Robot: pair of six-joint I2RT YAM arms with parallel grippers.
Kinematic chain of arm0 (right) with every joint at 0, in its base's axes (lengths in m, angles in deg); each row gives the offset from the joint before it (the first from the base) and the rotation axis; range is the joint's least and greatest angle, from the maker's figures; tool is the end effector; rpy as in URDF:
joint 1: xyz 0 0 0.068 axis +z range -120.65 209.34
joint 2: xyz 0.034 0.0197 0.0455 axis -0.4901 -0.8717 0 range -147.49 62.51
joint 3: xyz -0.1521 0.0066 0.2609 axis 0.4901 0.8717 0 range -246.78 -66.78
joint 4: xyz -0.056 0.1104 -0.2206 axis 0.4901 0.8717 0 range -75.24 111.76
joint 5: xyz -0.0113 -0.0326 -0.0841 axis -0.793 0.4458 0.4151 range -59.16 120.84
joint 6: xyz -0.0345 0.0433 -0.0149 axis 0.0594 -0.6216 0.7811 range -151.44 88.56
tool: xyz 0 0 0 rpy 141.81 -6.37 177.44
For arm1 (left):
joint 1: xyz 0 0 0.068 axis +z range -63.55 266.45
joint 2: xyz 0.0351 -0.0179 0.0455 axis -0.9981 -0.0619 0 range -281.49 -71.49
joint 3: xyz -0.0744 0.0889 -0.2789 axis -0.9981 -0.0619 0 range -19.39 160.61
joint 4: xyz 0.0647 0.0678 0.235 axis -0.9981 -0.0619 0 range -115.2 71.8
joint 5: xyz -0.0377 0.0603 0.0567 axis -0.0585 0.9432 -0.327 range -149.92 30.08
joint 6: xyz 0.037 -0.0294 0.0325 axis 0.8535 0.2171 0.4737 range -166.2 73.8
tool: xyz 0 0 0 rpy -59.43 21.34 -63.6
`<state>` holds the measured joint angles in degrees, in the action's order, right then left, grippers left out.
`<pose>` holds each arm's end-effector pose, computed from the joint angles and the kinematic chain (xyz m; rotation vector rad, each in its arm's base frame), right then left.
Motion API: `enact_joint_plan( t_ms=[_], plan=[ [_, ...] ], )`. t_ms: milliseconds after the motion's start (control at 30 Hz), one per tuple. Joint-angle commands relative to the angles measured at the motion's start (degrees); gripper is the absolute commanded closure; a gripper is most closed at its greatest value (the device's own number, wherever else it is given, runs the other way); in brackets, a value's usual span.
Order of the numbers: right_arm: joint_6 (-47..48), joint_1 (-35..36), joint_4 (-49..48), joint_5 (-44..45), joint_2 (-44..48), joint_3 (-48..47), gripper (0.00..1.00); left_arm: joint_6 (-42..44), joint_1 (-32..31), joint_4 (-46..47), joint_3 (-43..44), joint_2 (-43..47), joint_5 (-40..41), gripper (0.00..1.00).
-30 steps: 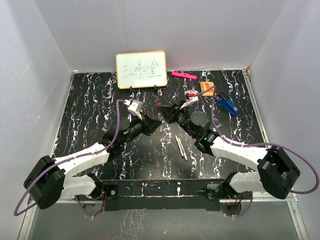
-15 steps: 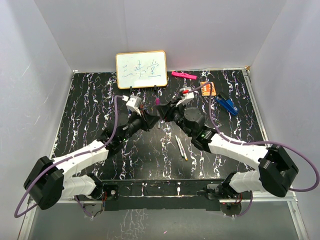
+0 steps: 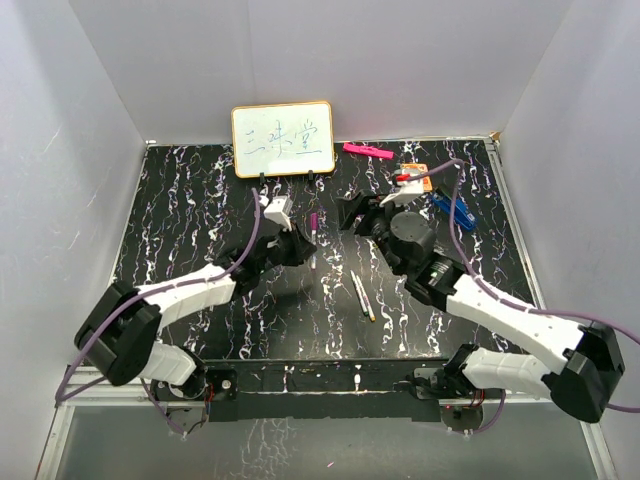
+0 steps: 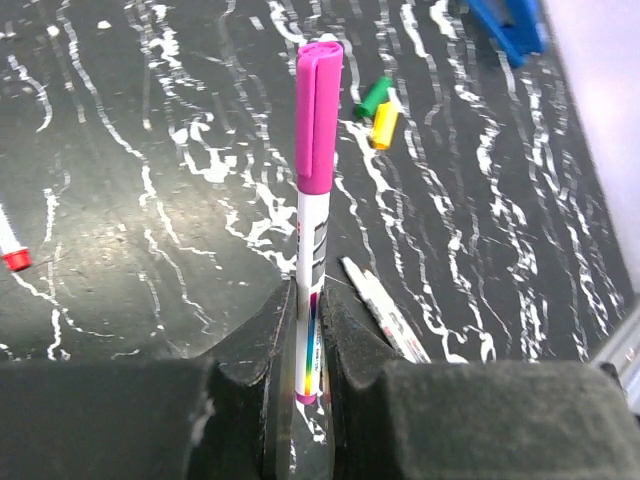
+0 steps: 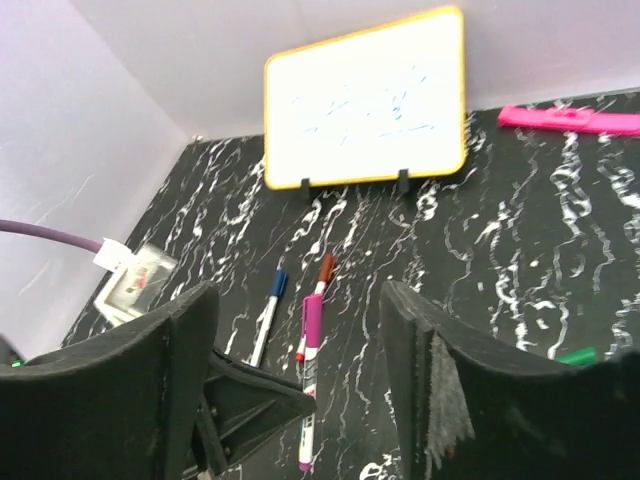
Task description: Insert the pens into the pen caps
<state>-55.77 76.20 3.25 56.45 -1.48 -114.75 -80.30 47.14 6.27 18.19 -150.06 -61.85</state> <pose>0.1801 0.1663 0.3617 0.0175 1.6737 0.5784 0.2228 -0.1842 0.2598 0.1139 1.9590 -0.9021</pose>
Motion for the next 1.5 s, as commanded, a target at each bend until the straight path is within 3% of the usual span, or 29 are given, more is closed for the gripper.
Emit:
enact_joint_plan(
  t_ms=[0, 133, 367, 633, 1067, 1467],
  plan=[
    [-0.1, -0.4, 4.3, 7.2, 2.9, -2.3, 0.33, -1.3, 1.9, -8.7, 7.7, -4.6, 5.0, 1.00],
    [-2.1, -1.4, 10.1, 7.3, 1.4, -2.9, 0.27, 0.9, 3.4, -13.5, 14.1, -10.7, 6.5, 1.00],
    [-6.0, -4.5, 18.3, 4.3, -5.3, -4.5, 0.26, 3.3, 4.7, -21.8, 23.4, -18.7, 12.5, 1.00],
    [-8.6, -10.4, 19.6, -3.1, -8.7, -3.2, 0.26, 5.4, 6.3, -28.6, 30.6, -26.6, 15.5, 1.00],
    [-7.5, -11.8, 18.3, -6.0, -7.8, -0.9, 0.26, 5.8, 7.2, -31.1, 35.9, -35.5, 17.2, 1.00],
    [-6.9, -11.9, 17.7, -6.4, -8.5, 0.4, 0.26, 4.7, 7.3, -31.9, 36.1, -35.2, 17.8, 0.61]
  ],
)
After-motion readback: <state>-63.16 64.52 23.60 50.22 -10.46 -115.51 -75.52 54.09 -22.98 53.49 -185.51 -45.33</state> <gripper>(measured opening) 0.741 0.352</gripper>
